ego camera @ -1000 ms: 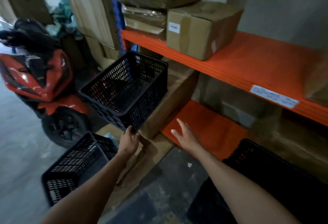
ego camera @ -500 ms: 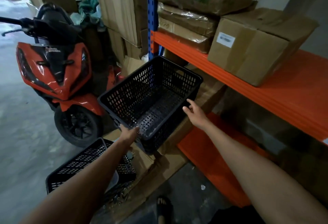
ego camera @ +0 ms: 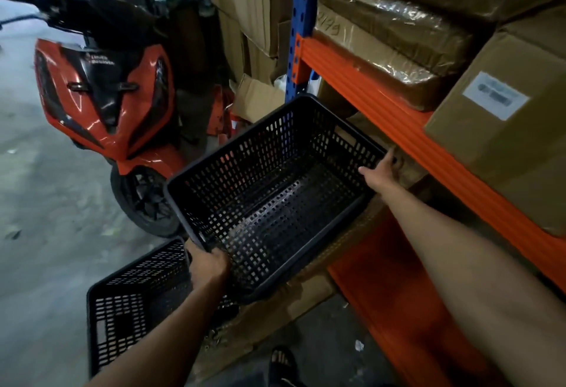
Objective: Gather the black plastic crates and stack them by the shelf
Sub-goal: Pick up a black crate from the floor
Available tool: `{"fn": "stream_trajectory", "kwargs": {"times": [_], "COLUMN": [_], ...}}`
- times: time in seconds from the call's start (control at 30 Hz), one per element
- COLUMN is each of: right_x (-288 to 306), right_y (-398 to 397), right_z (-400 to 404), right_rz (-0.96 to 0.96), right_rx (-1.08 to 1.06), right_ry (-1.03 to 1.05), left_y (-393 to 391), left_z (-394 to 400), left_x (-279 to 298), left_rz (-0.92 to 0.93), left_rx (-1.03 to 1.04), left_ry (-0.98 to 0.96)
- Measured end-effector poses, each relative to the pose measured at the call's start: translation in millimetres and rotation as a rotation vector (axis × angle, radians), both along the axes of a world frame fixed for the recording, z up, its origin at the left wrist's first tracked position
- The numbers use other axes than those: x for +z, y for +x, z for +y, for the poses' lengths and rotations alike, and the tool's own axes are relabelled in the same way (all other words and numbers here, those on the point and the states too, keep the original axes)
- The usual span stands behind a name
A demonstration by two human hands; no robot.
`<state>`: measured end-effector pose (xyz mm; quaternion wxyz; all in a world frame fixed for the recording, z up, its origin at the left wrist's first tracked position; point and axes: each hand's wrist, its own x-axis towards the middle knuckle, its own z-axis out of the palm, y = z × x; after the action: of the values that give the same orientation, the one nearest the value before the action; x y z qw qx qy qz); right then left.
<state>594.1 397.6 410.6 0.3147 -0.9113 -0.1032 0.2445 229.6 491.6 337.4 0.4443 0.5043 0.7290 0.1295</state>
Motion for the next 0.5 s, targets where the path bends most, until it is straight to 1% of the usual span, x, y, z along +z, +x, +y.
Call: {"fn": "stream_trajectory", "kwargs": {"times": [0.07, 0.13, 0.2, 0.37, 0.43, 0.5], "right_x": [-12, -13, -10, -13, -8, -1], "right_y": [11, 9, 6, -22, -47, -79], "right_z": [10, 13, 7, -26, -42, -60], "right_rz": [0.002, -0.107, -0.197, -0.120, -0.095, -0.124], "right_rx": [-0.102, -0.189, -0.237, -0.334, -0.353, -0.385], "right_ry": [-0.019, -0.053, -0.024, 0.156, 0.189, 0.225], "left_y": [0, -1, -5, -32, -45, -63], "left_z": [1, 5, 11, 44, 61, 75], "left_x": [1, 2, 2, 5, 12, 24], "left_rz": [0.053, 0.081, 0.090, 0.052, 0.047, 0.028], "left_rx": [-0.036, -0.028, -0.026, -0.114, -0.155, -0.211], "left_ry": [0.054, 0.059, 0.060, 0.123, 0.150, 0.172]}}
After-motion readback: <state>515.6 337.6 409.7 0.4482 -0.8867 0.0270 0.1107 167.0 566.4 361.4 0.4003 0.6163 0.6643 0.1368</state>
